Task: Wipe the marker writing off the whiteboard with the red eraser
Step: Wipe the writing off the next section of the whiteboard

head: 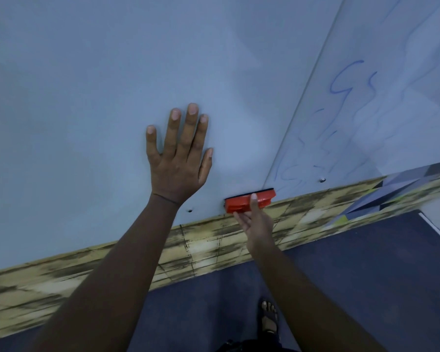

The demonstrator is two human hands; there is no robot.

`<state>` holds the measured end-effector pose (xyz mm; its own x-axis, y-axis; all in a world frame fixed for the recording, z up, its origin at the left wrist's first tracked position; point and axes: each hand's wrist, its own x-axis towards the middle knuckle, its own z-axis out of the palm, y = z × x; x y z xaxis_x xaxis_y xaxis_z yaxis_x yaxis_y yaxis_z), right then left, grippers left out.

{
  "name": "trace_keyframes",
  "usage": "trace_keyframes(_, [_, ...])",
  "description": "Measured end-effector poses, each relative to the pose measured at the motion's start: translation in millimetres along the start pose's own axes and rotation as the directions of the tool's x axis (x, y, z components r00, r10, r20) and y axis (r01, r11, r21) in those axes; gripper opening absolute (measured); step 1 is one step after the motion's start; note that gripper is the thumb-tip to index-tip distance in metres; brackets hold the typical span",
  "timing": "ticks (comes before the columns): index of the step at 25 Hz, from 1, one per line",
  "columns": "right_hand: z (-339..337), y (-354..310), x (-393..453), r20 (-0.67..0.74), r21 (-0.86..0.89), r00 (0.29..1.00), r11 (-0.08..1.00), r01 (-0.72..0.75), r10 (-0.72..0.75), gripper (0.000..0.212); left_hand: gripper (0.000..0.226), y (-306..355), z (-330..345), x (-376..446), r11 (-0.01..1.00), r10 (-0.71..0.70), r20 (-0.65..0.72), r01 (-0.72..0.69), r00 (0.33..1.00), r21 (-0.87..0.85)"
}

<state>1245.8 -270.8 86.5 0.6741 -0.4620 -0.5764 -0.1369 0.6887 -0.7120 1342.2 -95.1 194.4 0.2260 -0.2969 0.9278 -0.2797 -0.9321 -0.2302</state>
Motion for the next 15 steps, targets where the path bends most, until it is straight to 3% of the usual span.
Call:
trace_keyframes(3, [18.0,-5.3,-17.3,0.020,-0.014,0.999,1.000,0.026,-0.026,0.042,0.080,-0.2,0.5,-2.1,1.000,-0.001,0.005,0.001,1.000,0.025])
trace_keyframes(6, [36.1,25.5,-31.6,0.054,-0.024,0.997,0.998,-0.050,0.052,0.039,0.080,-0.6,-4.5,-4.9,1.000,0.012,0.053,-0.013,0.999,0.027])
trace_keyframes(11, [16.0,57.9,-15.3,0.119,-0.172,0.966,0.963,-0.206,0.228,0.057,0.066,-28.5,-40.8,-11.7,0.987,0.158,0.141,-0.161,0.977,0.008])
trace_keyframes(13, [17.7,53.1,-20.4,0.103,-0.167,0.975,0.970,-0.176,0.195,0.056,0.062,-46.9,-59.4,-18.8,0.988,0.149,0.144,-0.153,0.978,0.021])
trace_keyframes(15, [25.7,36.1,-26.5,0.080,-0.138,0.994,0.988,-0.065,0.076,0.052,0.056,-63.1,-74.3,-29.1,0.998,0.057,0.139,-0.058,0.989,0.001])
